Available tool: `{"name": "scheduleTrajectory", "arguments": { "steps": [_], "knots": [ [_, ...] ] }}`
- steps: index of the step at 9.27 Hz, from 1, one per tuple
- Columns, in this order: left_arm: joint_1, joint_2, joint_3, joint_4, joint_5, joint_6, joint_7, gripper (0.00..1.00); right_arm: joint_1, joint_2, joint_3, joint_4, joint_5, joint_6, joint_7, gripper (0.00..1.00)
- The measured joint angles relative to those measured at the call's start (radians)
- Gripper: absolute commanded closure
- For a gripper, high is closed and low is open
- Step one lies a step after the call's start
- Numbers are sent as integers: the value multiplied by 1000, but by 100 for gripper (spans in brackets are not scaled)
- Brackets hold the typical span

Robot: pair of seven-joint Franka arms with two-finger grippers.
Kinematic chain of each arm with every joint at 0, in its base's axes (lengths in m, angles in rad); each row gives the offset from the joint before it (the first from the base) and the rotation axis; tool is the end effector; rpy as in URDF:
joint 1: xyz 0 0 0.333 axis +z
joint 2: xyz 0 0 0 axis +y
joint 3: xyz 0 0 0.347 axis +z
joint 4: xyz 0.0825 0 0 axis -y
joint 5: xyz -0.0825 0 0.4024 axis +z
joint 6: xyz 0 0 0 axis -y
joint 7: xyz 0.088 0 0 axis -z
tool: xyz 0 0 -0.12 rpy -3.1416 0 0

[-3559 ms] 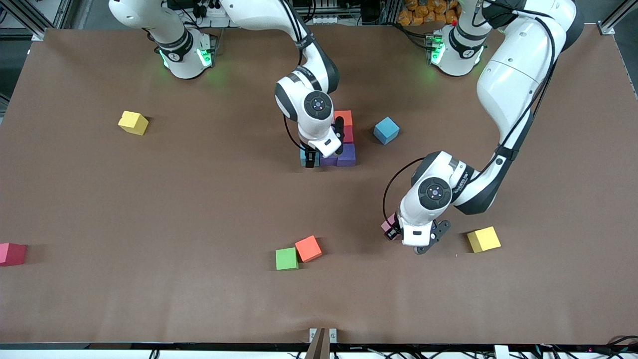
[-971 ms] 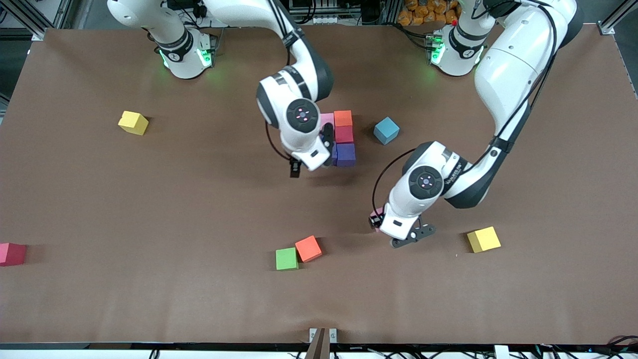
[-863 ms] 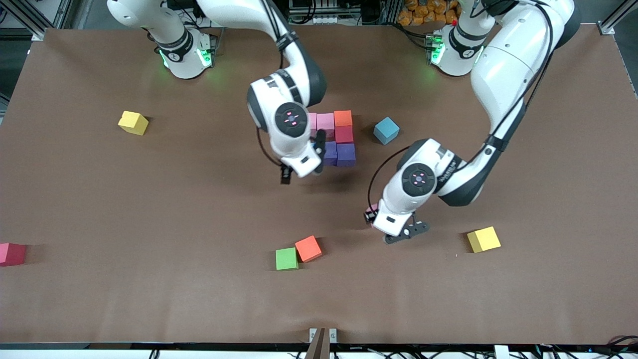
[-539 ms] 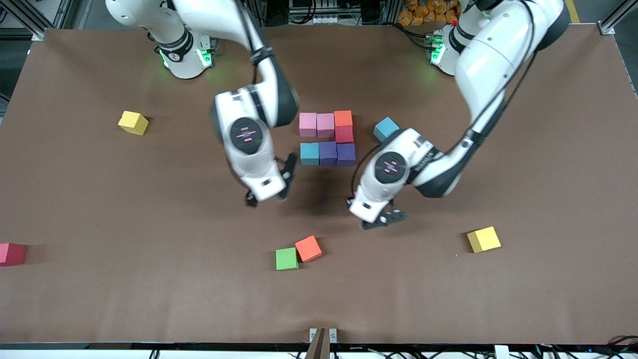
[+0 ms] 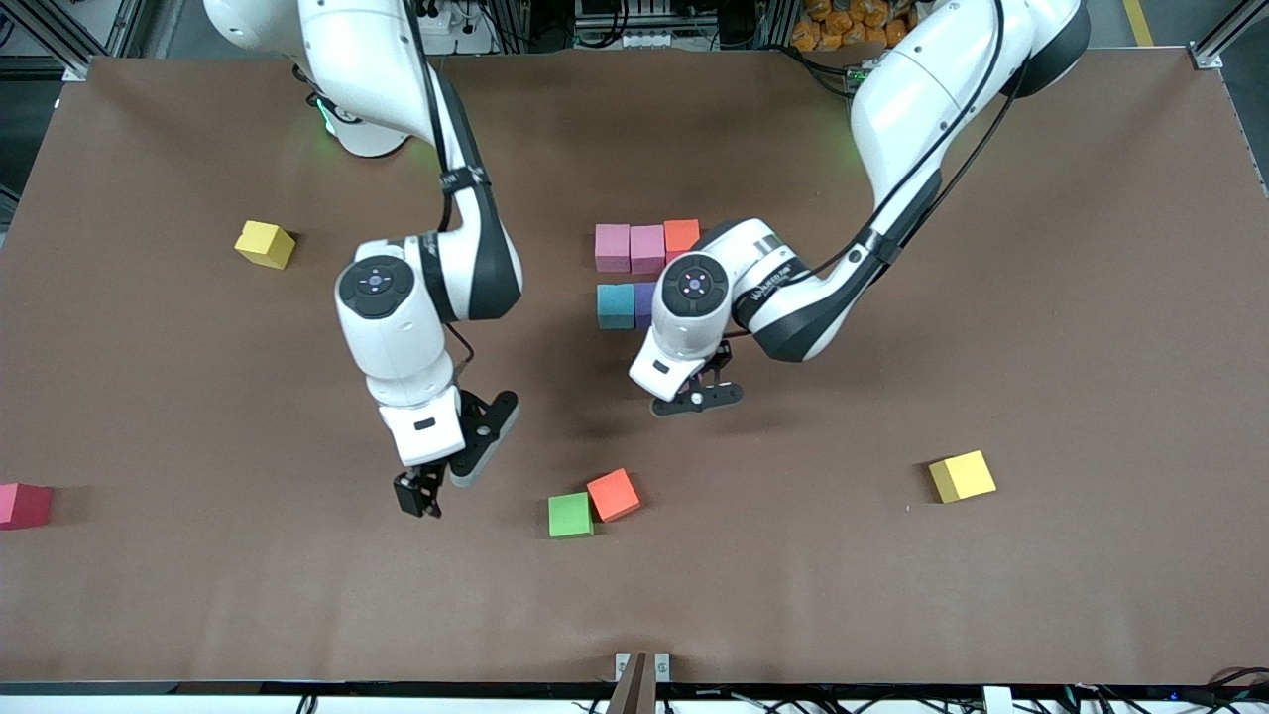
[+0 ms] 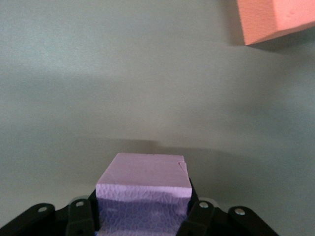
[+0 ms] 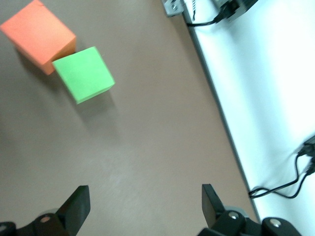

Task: Form number 2 with 11 blocks
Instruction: 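Grasp the green cube with the right gripper while the left carries pink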

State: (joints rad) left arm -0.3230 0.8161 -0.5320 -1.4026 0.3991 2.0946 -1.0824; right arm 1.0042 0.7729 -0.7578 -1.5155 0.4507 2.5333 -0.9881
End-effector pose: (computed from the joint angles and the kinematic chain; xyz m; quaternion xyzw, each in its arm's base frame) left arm 0.5775 -0.4979 0.2600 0.9965 0.0816 -0.0170 0.0079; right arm 0.7137 0.3154 0.3468 0.8045 0.5432 0.1942 0.1413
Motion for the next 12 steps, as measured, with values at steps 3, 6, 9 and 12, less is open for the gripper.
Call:
{"name": "scheduleTrajectory", "arguments": {
  "steps": [3,6,9,12],
  "knots": [
    [-87,21,63,16,0,19,-5,100,-139,42,243,3,4,149,-1,0],
    [-167,65,126,36,-1,109,-47,100,-229,44,325,45,13,198,-28,0],
    [-196,88,135,43,-1,171,-63,100,-302,50,383,84,340,145,15,0],
    [-230,93,139,44,-1,172,-65,100,-300,78,398,98,407,143,421,0]
  ]
}}
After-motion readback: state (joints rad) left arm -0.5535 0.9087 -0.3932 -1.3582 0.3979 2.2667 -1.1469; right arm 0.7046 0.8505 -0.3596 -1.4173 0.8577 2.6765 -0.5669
